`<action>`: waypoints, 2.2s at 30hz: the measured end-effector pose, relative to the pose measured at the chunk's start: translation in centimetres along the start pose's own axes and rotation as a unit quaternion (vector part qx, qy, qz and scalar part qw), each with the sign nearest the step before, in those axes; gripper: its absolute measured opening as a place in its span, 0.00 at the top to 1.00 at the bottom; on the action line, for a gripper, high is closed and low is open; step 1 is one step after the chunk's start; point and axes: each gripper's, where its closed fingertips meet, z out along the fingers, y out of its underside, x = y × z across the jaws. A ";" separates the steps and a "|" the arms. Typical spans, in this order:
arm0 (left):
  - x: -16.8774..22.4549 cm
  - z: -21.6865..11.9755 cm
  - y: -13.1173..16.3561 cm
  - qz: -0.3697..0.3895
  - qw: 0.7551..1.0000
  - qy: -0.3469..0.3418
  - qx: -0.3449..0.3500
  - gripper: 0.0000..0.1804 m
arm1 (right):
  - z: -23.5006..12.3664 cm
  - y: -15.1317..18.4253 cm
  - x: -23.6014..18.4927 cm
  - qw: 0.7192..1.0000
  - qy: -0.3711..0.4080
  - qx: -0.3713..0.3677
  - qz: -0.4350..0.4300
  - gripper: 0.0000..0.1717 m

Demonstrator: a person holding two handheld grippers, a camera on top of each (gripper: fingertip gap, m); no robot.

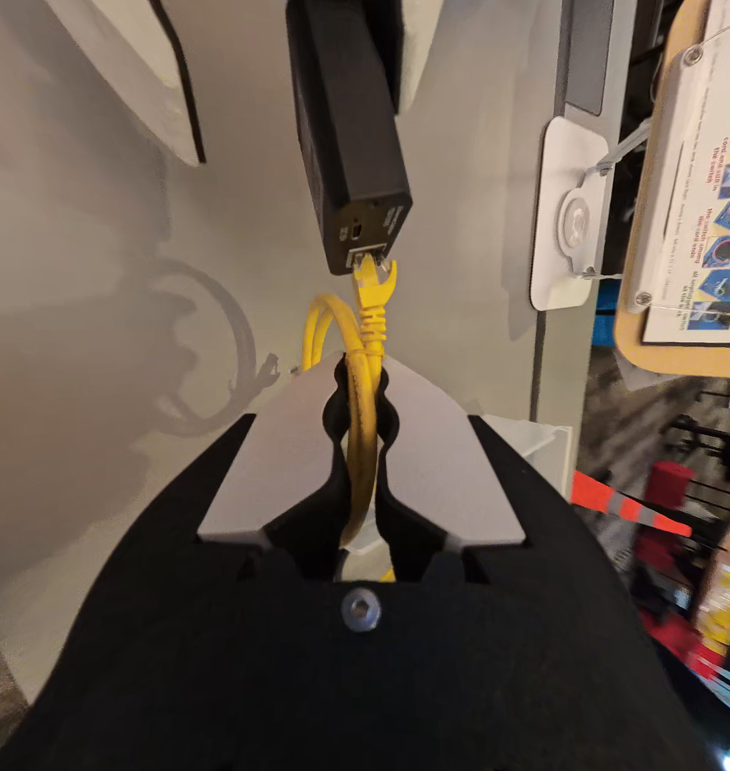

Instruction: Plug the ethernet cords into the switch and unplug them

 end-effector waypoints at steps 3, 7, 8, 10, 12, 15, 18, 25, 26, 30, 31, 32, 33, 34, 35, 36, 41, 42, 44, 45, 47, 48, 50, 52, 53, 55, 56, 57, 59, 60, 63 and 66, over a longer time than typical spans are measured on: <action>-0.1 0.7 1.0 0.020 0.999 -0.015 -0.029 0.74 | 0.6 -0.4 -0.5 0.999 0.005 -0.021 -0.035 0.95; -0.2 1.4 2.7 0.073 0.995 -0.039 -0.061 0.86 | 0.1 -1.9 -1.2 0.998 0.004 0.000 -0.060 0.95; -0.4 1.5 3.0 0.083 0.993 -0.047 -0.074 0.86 | -0.1 -1.9 -1.2 0.998 0.004 0.001 -0.062 0.95; -0.6 1.8 3.5 0.093 0.990 -0.059 -0.092 0.86 | -0.5 -2.2 -1.2 0.998 0.005 0.008 -0.069 0.95; -0.6 2.2 3.7 0.097 0.989 -0.063 -0.096 0.86 | -0.8 -2.1 -1.2 0.997 0.007 0.000 -0.081 0.95; 0.0 2.9 3.3 0.096 0.991 -0.056 -0.068 0.86 | -1.3 -2.9 -2.0 0.995 0.001 0.023 -0.098 0.95; 0.5 3.1 2.1 0.124 0.989 -0.071 -0.032 0.86 | -1.4 -3.3 -2.7 0.994 -0.029 0.056 -0.085 0.95; 0.0 2.9 1.1 0.139 0.985 -0.096 -0.031 0.86 | -2.0 -3.3 -2.3 0.991 -0.031 0.114 -0.055 0.95; -0.2 2.7 0.9 0.150 0.982 -0.108 -0.027 0.86 | -2.1 -3.4 -2.3 0.991 -0.029 0.122 -0.051 0.95; -1.3 1.8 0.3 0.186 0.969 -0.164 -0.012 0.86 | -3.4 -3.7 -1.4 0.984 -0.026 0.177 0.004 0.89; -1.7 1.6 0.5 0.194 0.965 -0.174 -0.019 0.86 | -3.9 -3.6 -1.1 0.980 -0.027 0.194 0.026 0.88; -2.0 1.5 0.8 0.199 0.962 -0.183 -0.024 0.86 | -4.4 -3.6 -0.9 0.975 -0.030 0.214 0.046 0.85; -2.3 1.3 0.9 0.204 0.960 -0.191 -0.026 0.86 | -4.9 -3.7 -0.8 0.969 -0.035 0.236 0.061 0.85; -2.4 1.2 1.1 0.208 0.959 -0.189 -0.026 0.86 | -5.4 -3.8 -0.9 0.963 -0.044 0.259 0.067 0.85; -2.5 1.2 1.3 0.210 0.959 -0.188 -0.024 0.86 | -5.9 -3.8 -1.0 0.957 -0.051 0.278 0.070 0.84; -2.6 1.1 1.3 0.213 0.959 -0.188 -0.017 0.86 | -6.6 -3.9 -1.0 0.949 -0.055 0.302 0.072 0.84; -1.1 0.7 0.4 0.184 0.974 -0.127 0.048 0.86 | -10.7 -3.7 0.9 0.879 -0.082 0.454 0.120 0.85; -0.8 0.5 0.0 0.174 0.976 -0.115 0.063 0.86 | -10.4 -3.1 1.6 0.872 -0.081 0.465 0.130 0.85; 0.2 0.0 -1.1 0.157 0.979 -0.084 0.095 0.86 | -9.1 -2.3 1.7 0.868 -0.087 0.470 0.133 0.88; 0.6 -0.2 -1.7 0.148 0.980 -0.069 0.111 0.86 | -8.5 -2.5 1.5 0.863 -0.091 0.479 0.130 0.89; 1.9 -0.7 -2.7 0.126 0.981 -0.029 0.143 0.86 | -7.9 -3.7 0.2 0.845 -0.108 0.512 0.106 0.89; 2.3 -0.9 -3.2 0.116 0.981 -0.013 0.155 0.86 | -7.7 -4.5 -0.6 0.837 -0.123 0.525 0.093 0.88; 3.1 -1.1 -3.8 0.099 0.980 0.012 0.173 0.86 | -7.6 -6.0 -1.9 0.823 -0.153 0.542 0.074 0.84; 3.5 -1.1 -4.2 0.085 0.979 0.026 0.185 0.86 | -8.1 -7.4 -2.9 0.809 -0.167 0.562 0.051 0.84; 3.7 -1.1 -4.2 0.079 0.978 0.036 0.187 0.86 | -8.5 -8.0 -2.9 0.802 -0.162 0.574 0.046 0.84; 4.0 -0.8 -4.1 0.077 0.979 0.041 0.185 0.86 | -9.3 -8.7 -2.6 0.786 -0.153 0.597 0.044 0.87; 4.1 -0.7 -4.0 0.079 0.979 0.041 0.184 0.86 | -9.5 -8.9 -2.7 0.780 -0.158 0.604 0.044 0.88; 4.0 -0.6 -4.1 0.080 0.979 0.037 0.185 0.86 | -9.6 -9.0 -2.7 0.776 -0.167 0.606 0.047 0.88; 4.0 -0.6 -4.0 0.077 0.980 0.039 0.180 0.86 | -9.7 -8.9 -3.0 0.768 -0.182 0.611 0.053 0.90; 4.0 -0.5 -4.0 0.078 0.980 0.036 0.178 0.86 | -9.7 -8.9 -3.2 0.764 -0.189 0.614 0.054 0.92; 4.1 -0.4 -3.9 0.082 0.980 0.033 0.177 0.86 | -9.2 -8.6 -3.7 0.770 -0.199 0.603 0.055 0.93; 4.6 -0.3 -4.2 0.072 0.979 0.048 0.184 0.86 | -8.5 -8.4 -4.0 0.779 -0.206 0.590 0.057 0.88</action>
